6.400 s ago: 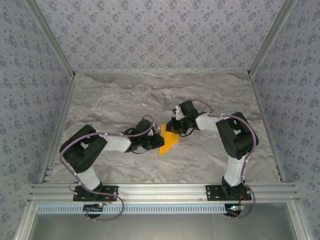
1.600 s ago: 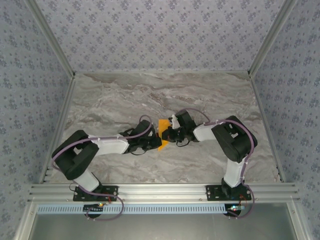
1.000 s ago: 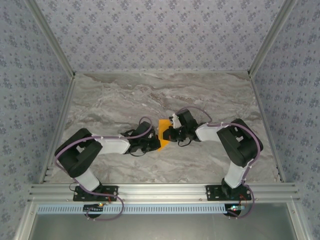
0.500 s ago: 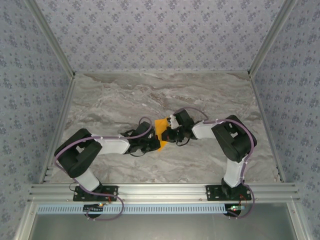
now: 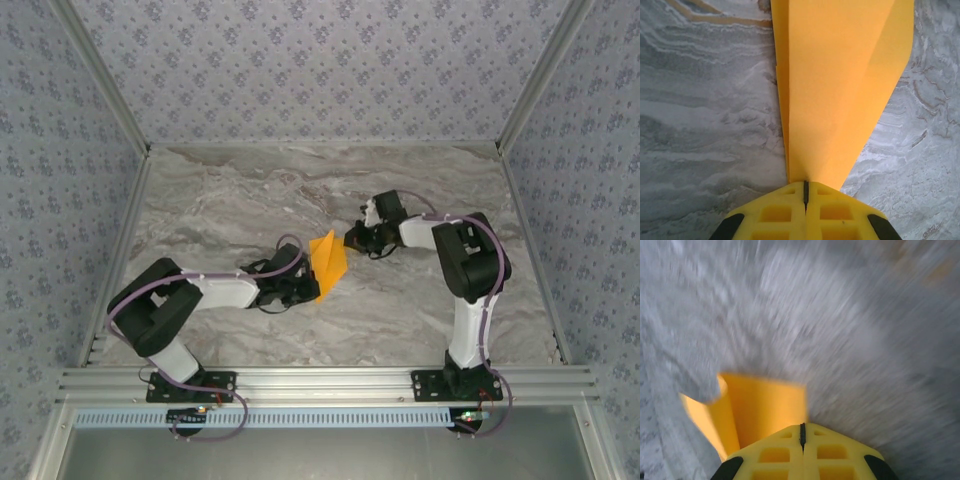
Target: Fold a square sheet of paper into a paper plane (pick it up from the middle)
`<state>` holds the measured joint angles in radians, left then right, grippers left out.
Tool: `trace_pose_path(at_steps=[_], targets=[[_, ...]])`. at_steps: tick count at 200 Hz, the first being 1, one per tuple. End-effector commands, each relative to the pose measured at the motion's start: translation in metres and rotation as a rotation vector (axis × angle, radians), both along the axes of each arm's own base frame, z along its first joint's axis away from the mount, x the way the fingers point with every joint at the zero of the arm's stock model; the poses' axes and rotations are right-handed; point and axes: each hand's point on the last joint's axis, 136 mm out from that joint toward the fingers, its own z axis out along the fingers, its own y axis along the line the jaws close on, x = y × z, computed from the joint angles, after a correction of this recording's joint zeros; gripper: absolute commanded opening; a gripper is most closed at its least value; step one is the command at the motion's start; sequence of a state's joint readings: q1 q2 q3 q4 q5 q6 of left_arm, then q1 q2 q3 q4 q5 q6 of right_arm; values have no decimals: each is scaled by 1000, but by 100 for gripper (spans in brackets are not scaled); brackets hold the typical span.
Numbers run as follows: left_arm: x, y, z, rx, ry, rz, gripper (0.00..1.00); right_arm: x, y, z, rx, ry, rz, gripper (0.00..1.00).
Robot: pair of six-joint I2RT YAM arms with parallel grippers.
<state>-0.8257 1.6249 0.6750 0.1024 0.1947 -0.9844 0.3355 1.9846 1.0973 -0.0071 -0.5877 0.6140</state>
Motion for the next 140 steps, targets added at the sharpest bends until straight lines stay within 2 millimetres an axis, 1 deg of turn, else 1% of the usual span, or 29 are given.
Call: trace_pose_path(at_steps=[1,10,25,33,50,80,99,119,140], targets=[[-43,38,-37,181,164,-39,0,19,-18,5,-64,-30,-31,6],[-39,35,-32,174,150,-45,0,18,-16,18,-56,-57,-21,7],[-33,29,-25,162,125,-49,0,12,-12,37,-49,-96,1,7],[-30,26,-23,158,117,-53,0,6,-9,42,-47,-106,12,8],[-28,22,-24,156,118,-61,0,-15,4,46,-31,-112,68,8],[-30,22,-31,164,140,-62,0,-62,36,36,-4,-104,193,8],[-32,24,-32,168,147,-62,0,-87,58,28,0,-100,278,7],[-34,26,-33,176,153,-61,0,-102,74,16,-19,-82,334,7],[-35,28,-33,179,157,-57,0,-104,79,1,-33,-51,344,7]])
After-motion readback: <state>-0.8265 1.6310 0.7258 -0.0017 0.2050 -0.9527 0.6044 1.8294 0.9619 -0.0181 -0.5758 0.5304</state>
